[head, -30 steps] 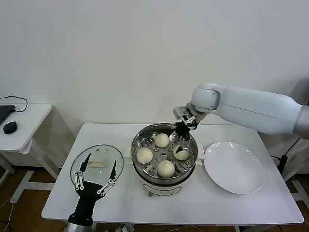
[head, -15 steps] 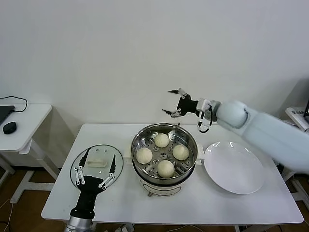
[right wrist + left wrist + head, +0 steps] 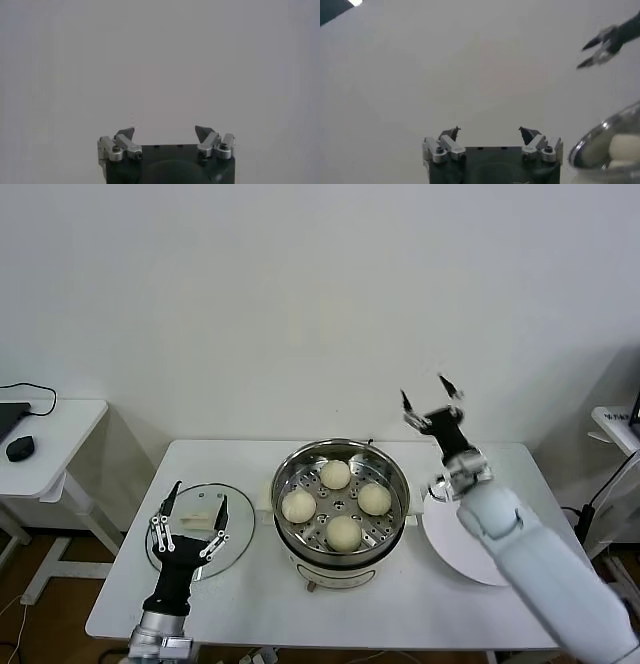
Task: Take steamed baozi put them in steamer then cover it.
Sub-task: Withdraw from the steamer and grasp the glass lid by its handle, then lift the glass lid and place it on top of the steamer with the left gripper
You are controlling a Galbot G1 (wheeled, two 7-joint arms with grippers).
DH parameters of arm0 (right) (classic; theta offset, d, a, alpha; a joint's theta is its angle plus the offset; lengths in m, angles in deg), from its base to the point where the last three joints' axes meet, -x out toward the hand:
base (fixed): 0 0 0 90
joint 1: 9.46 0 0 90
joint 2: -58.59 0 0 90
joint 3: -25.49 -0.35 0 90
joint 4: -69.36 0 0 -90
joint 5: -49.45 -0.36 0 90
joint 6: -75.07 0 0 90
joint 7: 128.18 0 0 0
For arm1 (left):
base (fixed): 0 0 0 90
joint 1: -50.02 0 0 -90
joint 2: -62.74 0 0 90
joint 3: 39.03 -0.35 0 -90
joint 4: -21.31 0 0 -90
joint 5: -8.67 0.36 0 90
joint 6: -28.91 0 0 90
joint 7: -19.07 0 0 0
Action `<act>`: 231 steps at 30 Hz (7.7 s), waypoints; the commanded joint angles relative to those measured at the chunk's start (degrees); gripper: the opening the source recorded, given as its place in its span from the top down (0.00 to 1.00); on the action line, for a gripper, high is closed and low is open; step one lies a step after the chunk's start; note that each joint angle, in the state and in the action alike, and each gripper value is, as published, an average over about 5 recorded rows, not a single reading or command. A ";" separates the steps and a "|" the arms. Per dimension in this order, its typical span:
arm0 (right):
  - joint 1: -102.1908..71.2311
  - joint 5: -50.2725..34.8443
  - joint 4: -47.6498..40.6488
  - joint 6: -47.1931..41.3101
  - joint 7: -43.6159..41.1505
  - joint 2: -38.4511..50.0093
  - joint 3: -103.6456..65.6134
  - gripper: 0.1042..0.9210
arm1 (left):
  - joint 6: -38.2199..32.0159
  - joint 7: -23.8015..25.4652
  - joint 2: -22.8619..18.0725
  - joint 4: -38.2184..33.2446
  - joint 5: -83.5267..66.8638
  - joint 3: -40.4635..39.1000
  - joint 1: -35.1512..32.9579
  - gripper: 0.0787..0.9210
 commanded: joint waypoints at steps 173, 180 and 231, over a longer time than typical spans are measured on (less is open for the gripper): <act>-23.64 14.41 -6.00 4.25 3.52 -20.16 -25.33 0.12 | 45.58 30.57 -14.68 8.58 50.98 -36.90 30.63 0.87; -23.43 14.45 -6.29 4.32 3.46 -20.19 -25.31 0.12 | 45.13 32.16 -14.53 9.30 51.50 -36.71 31.45 0.87; -22.81 15.45 -7.29 4.81 3.18 -21.09 -25.27 0.12 | 42.15 36.18 -13.87 9.14 54.91 -35.11 31.70 0.87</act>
